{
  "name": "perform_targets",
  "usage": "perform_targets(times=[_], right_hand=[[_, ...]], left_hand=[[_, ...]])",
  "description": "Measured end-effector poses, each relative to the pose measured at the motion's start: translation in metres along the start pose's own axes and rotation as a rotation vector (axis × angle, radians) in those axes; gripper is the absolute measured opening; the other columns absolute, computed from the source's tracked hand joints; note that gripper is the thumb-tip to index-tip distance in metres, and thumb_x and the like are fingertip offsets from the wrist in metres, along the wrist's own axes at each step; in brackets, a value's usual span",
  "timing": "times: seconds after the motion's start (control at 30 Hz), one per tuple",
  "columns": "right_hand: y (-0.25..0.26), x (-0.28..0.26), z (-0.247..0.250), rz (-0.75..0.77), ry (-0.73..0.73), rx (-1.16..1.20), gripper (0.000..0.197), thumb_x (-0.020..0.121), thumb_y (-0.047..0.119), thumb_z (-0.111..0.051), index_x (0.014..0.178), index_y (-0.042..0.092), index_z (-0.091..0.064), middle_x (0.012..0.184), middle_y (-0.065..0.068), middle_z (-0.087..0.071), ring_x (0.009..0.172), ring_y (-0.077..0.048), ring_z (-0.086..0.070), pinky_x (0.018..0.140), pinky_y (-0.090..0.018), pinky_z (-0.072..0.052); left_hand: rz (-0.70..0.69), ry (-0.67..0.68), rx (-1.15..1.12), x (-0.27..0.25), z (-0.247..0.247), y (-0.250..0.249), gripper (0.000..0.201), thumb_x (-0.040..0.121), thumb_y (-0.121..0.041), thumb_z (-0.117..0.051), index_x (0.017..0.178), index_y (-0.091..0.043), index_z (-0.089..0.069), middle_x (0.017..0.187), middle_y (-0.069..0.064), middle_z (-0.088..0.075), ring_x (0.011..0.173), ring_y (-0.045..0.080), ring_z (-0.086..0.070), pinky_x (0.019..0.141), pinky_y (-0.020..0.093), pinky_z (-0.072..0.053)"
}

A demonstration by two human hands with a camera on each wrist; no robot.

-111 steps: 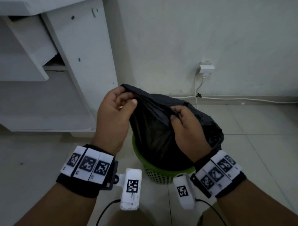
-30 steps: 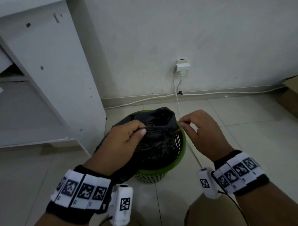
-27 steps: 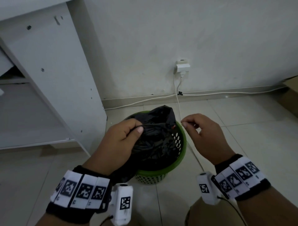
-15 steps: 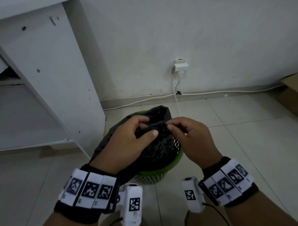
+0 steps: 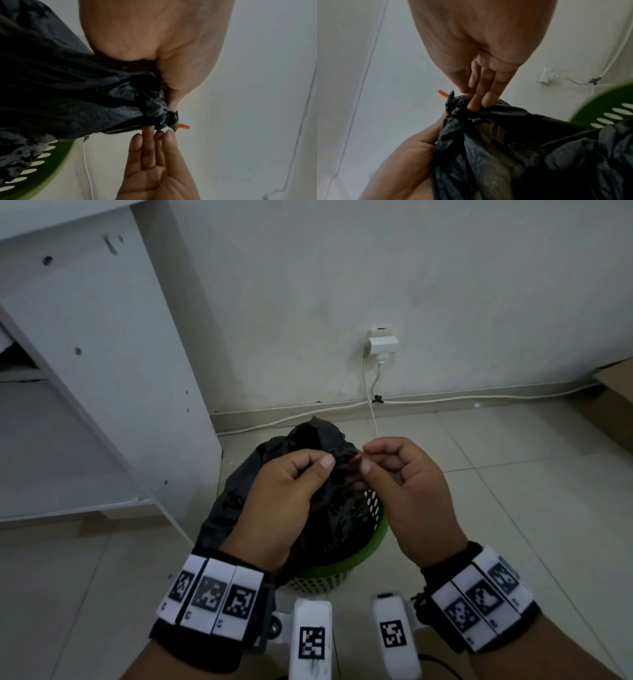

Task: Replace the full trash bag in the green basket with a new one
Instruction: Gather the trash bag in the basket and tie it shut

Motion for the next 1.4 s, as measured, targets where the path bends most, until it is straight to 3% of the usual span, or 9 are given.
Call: perform_targets(times=[0.13, 0.3, 0.5, 0.73, 1.0, 1.1, 1.2, 1.27, 1.4], right_hand=[[0.006, -0.009, -0.012, 0.104, 0.039, -0.159, 0.016, 0.085, 0.009, -0.074, 0.098, 0.011, -0.066, 0.091, -0.002, -0.075, 0.085, -0.016, -0.073, 0.076, -0.024, -0.058], [0.017, -0.011, -0.008, 0.242, -0.176, -0.415, 0.005, 0.087, 0.015, -0.072, 0.083, 0.014, -0.070, 0.073, 0.010, -0.070, 0.068, 0.002, -0.067, 0.062, -0.008, -0.048], [0.024, -0.013, -0.009, 0.326, -0.195, -0.540, 0.024, 0.081, 0.019, -0.080, 0.096, 0.014, -0.062, 0.084, 0.003, -0.070, 0.065, -0.005, -0.069, 0.056, -0.013, -0.052], [0.022, -0.009, -0.010, 0.367, -0.216, -0.631, 0.004, 0.085, 0.018, -0.075, 0.088, 0.017, -0.073, 0.083, 0.007, -0.070, 0.076, -0.003, -0.066, 0.069, -0.018, -0.053], [0.006, 0.011, 0.009, -0.005, -0.259, -0.090, 0.014, 0.093, 0.016, -0.065, 0.089, 0.003, -0.067, 0.090, -0.023, -0.071, 0.083, -0.038, -0.067, 0.082, -0.057, -0.055], [0.008, 0.012, -0.002, -0.028, -0.178, -0.043, 0.015, 0.094, 0.016, -0.064, 0.090, 0.002, -0.067, 0.084, -0.017, -0.072, 0.074, -0.028, -0.066, 0.074, -0.045, -0.059], [0.017, 0.014, -0.011, 0.003, -0.100, -0.060, 0.010, 0.091, 0.012, -0.067, 0.090, 0.002, -0.070, 0.077, -0.002, -0.073, 0.072, -0.014, -0.068, 0.070, -0.030, -0.057], [0.021, 0.017, -0.015, 0.011, -0.064, -0.028, 0.012, 0.090, 0.011, -0.068, 0.093, 0.000, -0.071, 0.084, -0.009, -0.075, 0.078, -0.020, -0.071, 0.076, -0.036, -0.059], [0.025, 0.021, -0.013, 0.015, -0.094, -0.003, 0.008, 0.091, 0.007, -0.065, 0.084, 0.003, -0.066, 0.067, 0.006, -0.068, 0.058, -0.001, -0.059, 0.060, -0.016, -0.049]], left_hand=[[-0.036, -0.011, 0.027, -0.001, 0.004, -0.002, 0.020, 0.099, -0.015, -0.059, 0.097, -0.015, -0.079, 0.098, 0.004, -0.079, 0.098, 0.023, -0.074, 0.092, 0.042, -0.057], [-0.122, 0.015, 0.159, -0.004, 0.003, -0.010, 0.019, 0.097, -0.016, -0.062, 0.105, -0.015, -0.079, 0.099, -0.005, -0.079, 0.097, 0.012, -0.074, 0.090, 0.033, -0.058], [-0.134, -0.018, 0.190, -0.005, 0.006, -0.009, 0.018, 0.096, -0.016, -0.064, 0.102, -0.018, -0.080, 0.096, -0.009, -0.079, 0.095, 0.008, -0.074, 0.089, 0.032, -0.058], [-0.131, -0.039, 0.217, 0.001, 0.006, -0.008, 0.017, 0.096, -0.020, -0.065, 0.103, -0.019, -0.080, 0.096, -0.010, -0.079, 0.095, 0.007, -0.074, 0.091, 0.034, -0.057], [-0.115, -0.102, 0.498, 0.016, 0.030, 0.003, 0.020, 0.095, -0.027, -0.065, 0.080, -0.031, -0.077, 0.079, -0.019, -0.074, 0.078, -0.005, -0.067, 0.077, 0.023, -0.048], [-0.221, -0.150, 0.559, 0.017, 0.030, -0.007, 0.029, 0.087, -0.038, -0.063, 0.115, -0.030, -0.067, 0.114, -0.010, -0.067, 0.110, 0.006, -0.062, 0.098, 0.037, -0.051], [-0.318, 0.119, 0.490, 0.013, 0.003, -0.016, 0.067, 0.084, -0.043, -0.062, 0.147, -0.032, -0.041, 0.144, -0.009, -0.051, 0.136, 0.010, -0.047, 0.112, 0.039, -0.041], [-0.351, 0.227, 0.484, 0.013, -0.010, -0.019, 0.064, 0.089, -0.040, -0.062, 0.148, -0.027, -0.041, 0.141, -0.008, -0.055, 0.134, 0.008, -0.049, 0.111, 0.037, -0.043], [-0.490, 0.175, 0.638, 0.022, -0.012, -0.025, 0.027, 0.099, -0.032, -0.051, 0.113, -0.017, -0.068, 0.103, -0.002, -0.071, 0.100, 0.014, -0.061, 0.089, 0.037, -0.049]])
Point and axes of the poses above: each hand's wrist, its own x-axis towards the middle knuckle, its own z-axis out of the back of the hand, y = z × x, the point moved 7 cm from there along x, towards the middle knuckle
